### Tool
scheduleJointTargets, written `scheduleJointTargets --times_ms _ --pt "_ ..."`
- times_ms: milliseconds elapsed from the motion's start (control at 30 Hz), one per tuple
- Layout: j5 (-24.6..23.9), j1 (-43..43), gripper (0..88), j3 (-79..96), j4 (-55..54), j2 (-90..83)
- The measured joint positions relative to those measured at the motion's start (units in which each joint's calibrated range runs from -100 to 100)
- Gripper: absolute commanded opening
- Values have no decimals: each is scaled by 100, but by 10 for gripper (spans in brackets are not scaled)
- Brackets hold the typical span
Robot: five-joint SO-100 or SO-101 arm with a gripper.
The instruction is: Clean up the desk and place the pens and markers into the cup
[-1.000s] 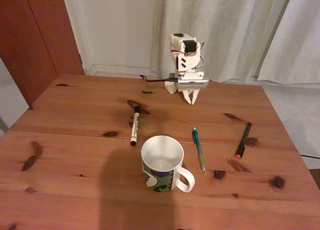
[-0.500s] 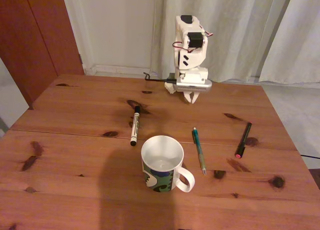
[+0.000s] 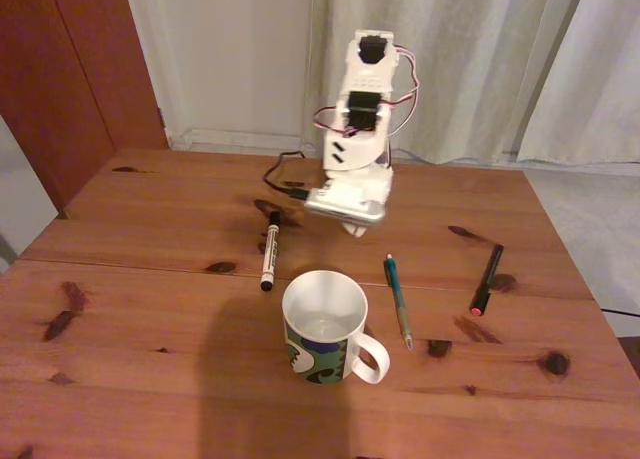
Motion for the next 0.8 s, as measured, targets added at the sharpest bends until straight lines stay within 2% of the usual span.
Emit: scheduleJointTargets --times_ms 133,633,800 --pt "44 293 8 -153 0 186" --pt "1055 1518 8 -153 8 314" --pt "1221 1687 8 -153 8 314"
